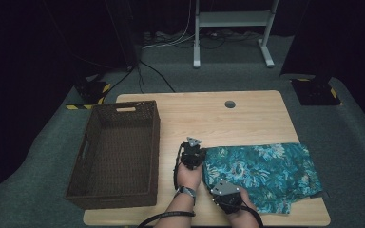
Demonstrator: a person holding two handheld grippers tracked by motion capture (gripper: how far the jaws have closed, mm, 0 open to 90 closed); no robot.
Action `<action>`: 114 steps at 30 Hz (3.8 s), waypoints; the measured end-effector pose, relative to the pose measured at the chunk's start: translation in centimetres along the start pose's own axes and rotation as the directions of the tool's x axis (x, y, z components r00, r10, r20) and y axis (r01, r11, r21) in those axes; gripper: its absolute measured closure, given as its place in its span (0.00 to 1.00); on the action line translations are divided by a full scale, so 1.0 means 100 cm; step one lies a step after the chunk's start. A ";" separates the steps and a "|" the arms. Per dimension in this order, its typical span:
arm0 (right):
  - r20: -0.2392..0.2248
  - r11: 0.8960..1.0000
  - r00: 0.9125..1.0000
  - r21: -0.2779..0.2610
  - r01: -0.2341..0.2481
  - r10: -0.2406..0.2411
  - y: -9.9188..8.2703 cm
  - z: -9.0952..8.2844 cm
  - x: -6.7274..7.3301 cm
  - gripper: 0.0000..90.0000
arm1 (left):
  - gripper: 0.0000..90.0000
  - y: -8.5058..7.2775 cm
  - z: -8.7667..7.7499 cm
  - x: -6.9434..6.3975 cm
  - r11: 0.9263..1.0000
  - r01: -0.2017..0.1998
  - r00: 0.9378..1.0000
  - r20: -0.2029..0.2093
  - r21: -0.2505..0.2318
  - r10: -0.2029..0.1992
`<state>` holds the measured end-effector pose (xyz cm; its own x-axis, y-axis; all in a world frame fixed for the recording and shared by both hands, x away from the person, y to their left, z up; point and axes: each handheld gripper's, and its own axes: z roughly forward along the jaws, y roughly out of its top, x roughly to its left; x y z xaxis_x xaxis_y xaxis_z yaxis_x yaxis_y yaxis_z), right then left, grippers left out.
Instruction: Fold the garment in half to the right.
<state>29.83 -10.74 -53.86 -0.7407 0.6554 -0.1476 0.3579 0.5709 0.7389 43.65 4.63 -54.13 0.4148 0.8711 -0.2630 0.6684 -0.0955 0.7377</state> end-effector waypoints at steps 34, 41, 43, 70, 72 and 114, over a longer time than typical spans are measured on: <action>0.071 0.948 0.994 -0.303 0.100 -0.083 0.121 -0.081 -0.009 0.95 | 0.97 0.100 -0.133 0.000 0.955 0.025 0.999 -0.026 -0.296 -0.035; 0.081 0.942 0.992 -0.315 0.115 -0.094 0.134 -0.086 -0.013 0.95 | 0.97 0.110 -0.144 0.000 0.945 0.027 0.999 -0.018 -0.327 -0.034; 0.091 0.941 0.990 -0.312 0.128 -0.105 0.136 -0.088 -0.014 0.95 | 0.96 0.113 -0.145 -0.002 0.942 0.025 0.999 -0.014 -0.335 -0.031; 0.232 0.953 0.972 -0.291 0.086 -0.017 0.061 -0.121 -0.049 0.94 | 0.96 0.119 -0.069 -0.104 0.946 -0.071 0.997 0.004 -0.316 0.076; 0.221 0.957 0.975 -0.282 0.066 -0.002 0.054 -0.120 -0.053 0.94 | 0.96 0.117 -0.062 -0.108 0.952 -0.075 0.997 -0.002 -0.298 0.078; 0.174 0.986 0.974 -0.115 -0.122 0.141 -0.032 -0.067 -0.080 0.89 | 0.93 0.073 0.020 -0.112 0.989 -0.078 0.997 -0.036 -0.127 0.074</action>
<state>30.82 -21.07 -50.66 -0.5720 0.8056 -0.1542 0.3782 0.4259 0.8220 45.06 -6.80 -47.03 0.4405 0.8784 -0.1852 0.5501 -0.1010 0.8290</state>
